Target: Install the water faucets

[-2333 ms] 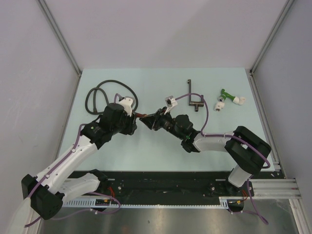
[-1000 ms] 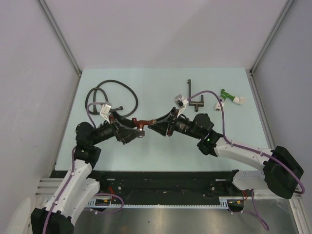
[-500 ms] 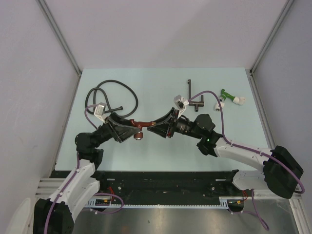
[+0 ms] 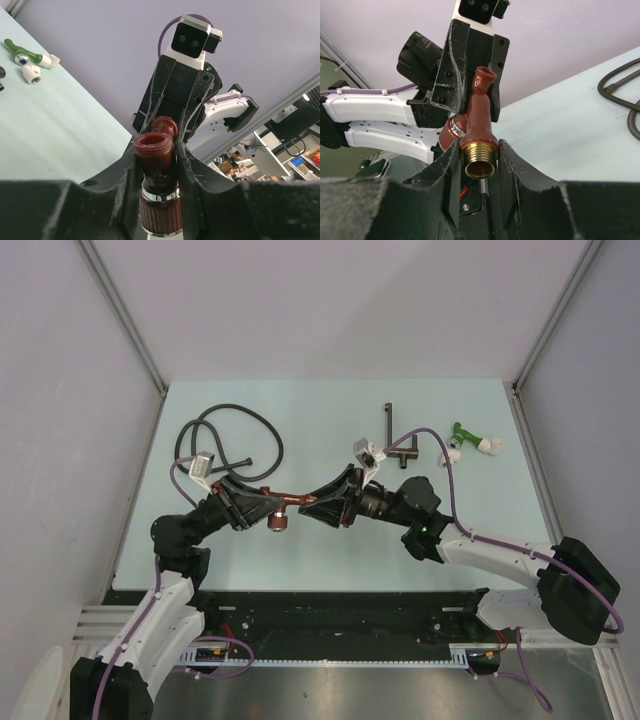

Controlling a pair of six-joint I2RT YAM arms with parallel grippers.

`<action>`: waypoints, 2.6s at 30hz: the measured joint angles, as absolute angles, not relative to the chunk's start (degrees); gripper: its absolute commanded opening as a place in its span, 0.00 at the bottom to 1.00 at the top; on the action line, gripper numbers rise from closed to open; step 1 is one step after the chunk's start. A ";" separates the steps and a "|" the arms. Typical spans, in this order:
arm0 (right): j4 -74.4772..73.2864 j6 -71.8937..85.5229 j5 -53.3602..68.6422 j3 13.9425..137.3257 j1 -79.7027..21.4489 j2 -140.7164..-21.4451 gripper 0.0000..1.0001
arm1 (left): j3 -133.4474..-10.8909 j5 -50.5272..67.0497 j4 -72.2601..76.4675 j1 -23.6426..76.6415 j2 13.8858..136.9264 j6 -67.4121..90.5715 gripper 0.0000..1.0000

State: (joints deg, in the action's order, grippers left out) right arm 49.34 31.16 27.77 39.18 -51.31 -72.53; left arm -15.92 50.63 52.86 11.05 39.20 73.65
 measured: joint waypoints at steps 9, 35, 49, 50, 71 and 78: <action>45.82 27.11 27.03 39.11 -51.59 -72.05 0.67 | -17.63 50.70 45.17 10.96 37.28 69.84 0.00; -0.67 22.44 7.70 40.14 -23.38 -55.46 1.00 | -38.11 34.37 -11.84 10.96 31.73 26.87 0.00; -12.51 26.13 -4.12 56.80 -5.54 -85.10 0.85 | -36.75 23.14 -21.32 16.88 25.87 20.03 0.00; -12.67 26.06 -4.51 58.02 -4.78 -87.13 0.84 | -36.75 22.24 -21.87 17.37 25.41 19.73 0.00; -18.39 24.16 -9.74 75.88 -0.32 -110.89 0.42 | -36.75 13.50 -24.32 19.81 19.99 17.89 0.00; -19.68 24.16 -11.64 77.12 -0.36 -110.54 0.19 | -36.75 12.29 -24.64 20.05 18.81 17.91 0.00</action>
State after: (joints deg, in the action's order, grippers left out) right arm -19.68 24.16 -11.64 77.12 -0.36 -110.54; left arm -36.75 12.29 -24.64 20.05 18.81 17.91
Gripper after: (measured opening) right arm 0.230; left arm 0.273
